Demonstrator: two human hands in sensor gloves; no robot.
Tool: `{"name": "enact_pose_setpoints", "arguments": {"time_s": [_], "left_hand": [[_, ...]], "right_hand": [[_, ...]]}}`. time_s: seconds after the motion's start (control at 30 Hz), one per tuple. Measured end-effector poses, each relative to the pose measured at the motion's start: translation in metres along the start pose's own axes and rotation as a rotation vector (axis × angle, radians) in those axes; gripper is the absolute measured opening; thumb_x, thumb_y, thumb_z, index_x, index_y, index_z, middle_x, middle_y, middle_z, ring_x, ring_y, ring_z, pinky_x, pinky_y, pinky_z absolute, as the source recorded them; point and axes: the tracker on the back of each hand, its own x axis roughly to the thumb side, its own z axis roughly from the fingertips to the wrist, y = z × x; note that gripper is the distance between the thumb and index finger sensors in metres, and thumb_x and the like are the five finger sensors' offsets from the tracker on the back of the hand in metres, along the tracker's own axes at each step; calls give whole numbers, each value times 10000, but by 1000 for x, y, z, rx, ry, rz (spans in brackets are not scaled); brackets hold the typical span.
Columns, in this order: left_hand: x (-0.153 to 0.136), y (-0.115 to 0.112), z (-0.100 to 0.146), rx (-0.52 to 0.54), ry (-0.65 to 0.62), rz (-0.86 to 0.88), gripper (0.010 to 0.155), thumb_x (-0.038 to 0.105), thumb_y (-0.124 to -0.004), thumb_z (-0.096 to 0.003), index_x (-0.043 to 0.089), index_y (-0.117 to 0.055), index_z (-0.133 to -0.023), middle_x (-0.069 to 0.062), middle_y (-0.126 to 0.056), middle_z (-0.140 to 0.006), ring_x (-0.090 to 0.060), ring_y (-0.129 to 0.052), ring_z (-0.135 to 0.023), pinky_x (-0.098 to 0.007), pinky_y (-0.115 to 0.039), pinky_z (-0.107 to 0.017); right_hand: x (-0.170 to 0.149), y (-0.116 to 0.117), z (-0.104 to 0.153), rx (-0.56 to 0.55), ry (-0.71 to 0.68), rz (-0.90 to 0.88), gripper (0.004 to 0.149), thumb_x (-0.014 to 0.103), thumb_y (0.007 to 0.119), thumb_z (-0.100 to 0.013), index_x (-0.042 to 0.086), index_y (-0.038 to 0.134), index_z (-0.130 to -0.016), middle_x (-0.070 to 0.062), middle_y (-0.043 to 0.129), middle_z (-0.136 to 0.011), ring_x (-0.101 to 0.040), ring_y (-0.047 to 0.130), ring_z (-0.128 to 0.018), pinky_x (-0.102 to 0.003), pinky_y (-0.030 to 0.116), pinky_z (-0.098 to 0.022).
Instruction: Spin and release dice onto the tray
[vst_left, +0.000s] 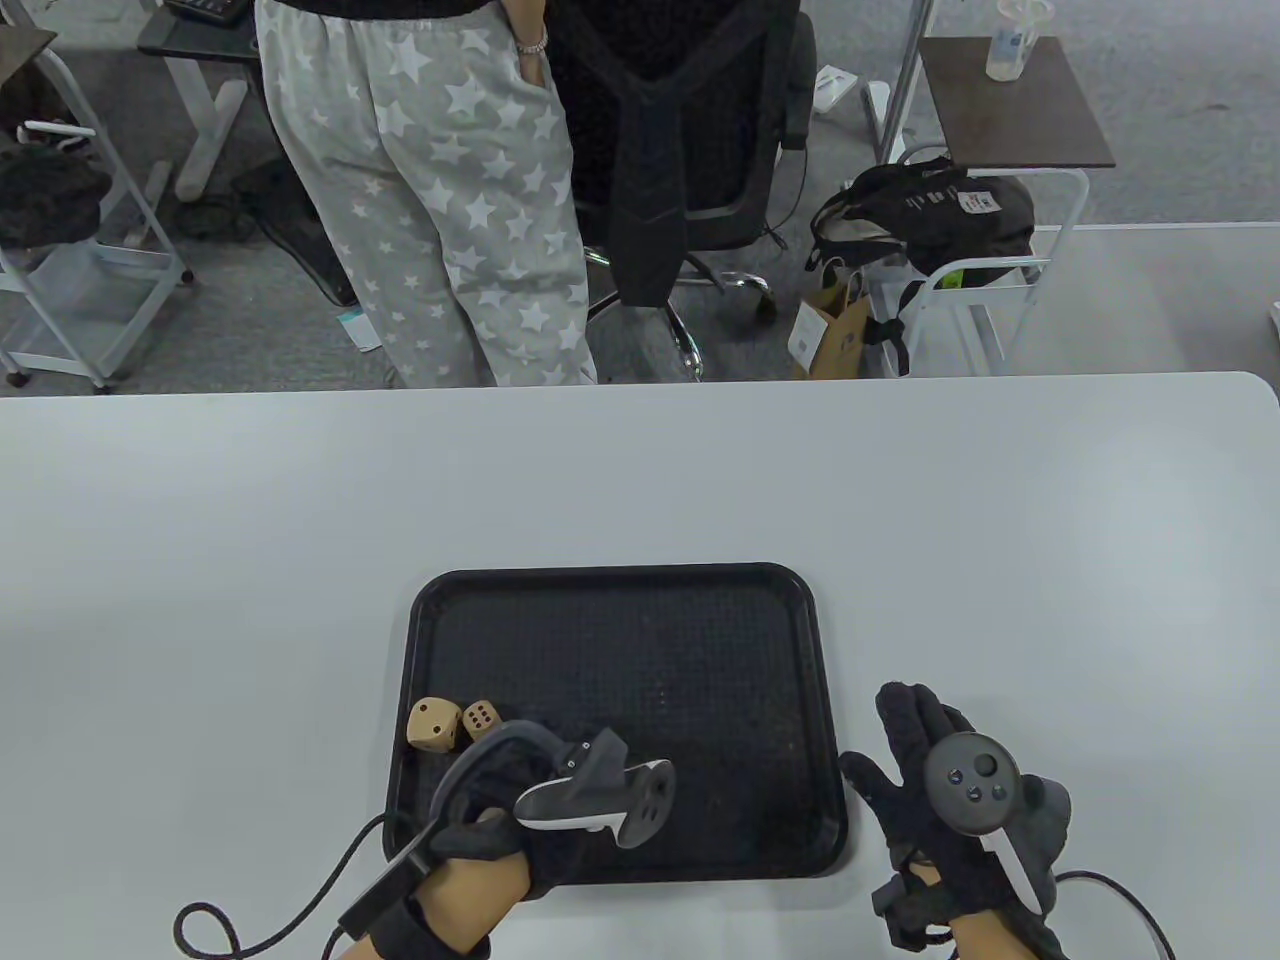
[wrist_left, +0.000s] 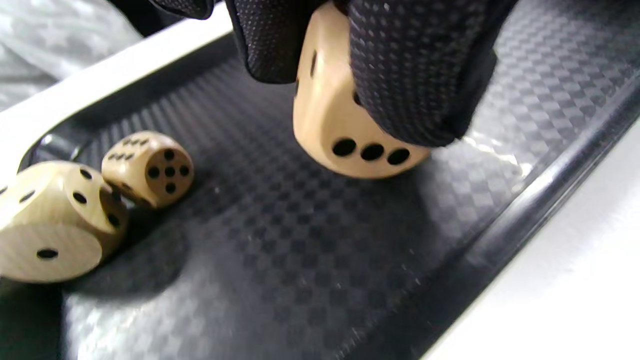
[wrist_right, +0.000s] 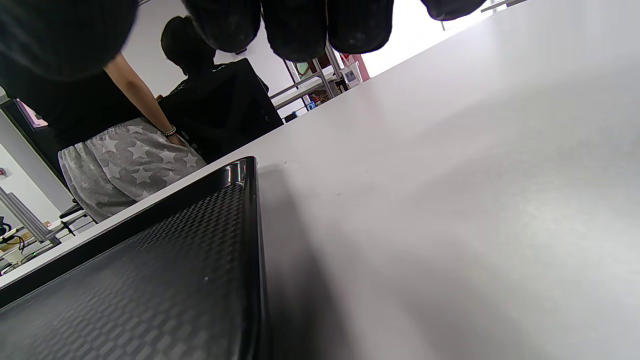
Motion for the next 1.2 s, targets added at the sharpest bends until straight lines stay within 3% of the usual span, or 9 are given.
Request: {"name": "enact_pose_setpoints", "arguments": {"time_s": [0.07,0.1,0.17,0.27,0.37,0.57,0.8,1.0,1.2], "left_hand": [[-7,1,-3,2,-6,23,780,331,-898,-417,369,-448,-1054,-49,-469,-1172,-361,-733,-1030,-611,-511,-780],[-15,3,-4,18,20,57,767,479,-821,-407,340,-445,-1062,-64,-558,-1152,-370,-764,-1006,-601,-532,-770],[-32,8,-1,107,49,168,707,561,-632,-411,181,-628,-1007,-91,-1005,-844,-366,-1043,-709,-574,-670,-697],[-47,15,14,271,32,215,648,506,-679,-438,146,-682,-976,-84,-1128,-536,-364,-1116,-408,-559,-774,-589],[-56,22,35,364,32,229,645,513,-690,-438,161,-690,-979,-69,-1121,-495,-355,-1099,-368,-557,-779,-574],[-73,25,65,467,76,254,652,545,-681,-437,221,-665,-1003,-83,-1032,-747,-374,-1049,-602,-591,-691,-661],[-101,9,83,602,133,319,697,600,-671,-430,303,-560,-1050,-89,-707,-1079,-412,-780,-955,-669,-466,-772],[-133,-14,100,736,180,439,716,614,-665,-433,340,-488,-1071,-97,-517,-1158,-438,-585,-1057,-697,-338,-785],[-159,-43,103,747,240,515,725,618,-662,-437,338,-467,-1076,-106,-469,-1169,-451,-539,-1070,-705,-308,-782]], "right_hand": [[0,0,0,5,2,1,788,629,717,-334,349,506,-1040,10,515,-1131,-303,544,-1057,-610,457,-772],[0,0,0,8,3,1,783,628,711,-337,348,509,-1039,8,517,-1130,-306,547,-1055,-610,459,-770],[0,0,0,8,4,-2,784,635,696,-332,347,515,-1038,4,527,-1127,-307,554,-1052,-609,462,-769],[0,0,0,7,6,-7,781,639,683,-331,346,520,-1037,4,534,-1125,-309,562,-1048,-609,465,-768],[0,0,-1,10,8,-8,777,638,683,-333,345,524,-1035,0,537,-1124,-308,566,-1047,-609,466,-768],[1,0,-1,-3,5,-7,773,635,685,-336,344,528,-1034,5,541,-1123,-308,568,-1046,-610,468,-767],[1,1,0,-18,-3,-9,771,632,690,-338,347,525,-1035,7,537,-1124,-307,562,-1049,-610,465,-768],[2,1,0,-22,-8,-6,772,631,694,-338,349,521,-1035,6,528,-1127,-306,554,-1053,-612,460,-770],[3,2,0,-22,-7,-2,775,630,697,-338,351,514,-1037,10,520,-1129,-304,546,-1056,-611,457,-772]]}}
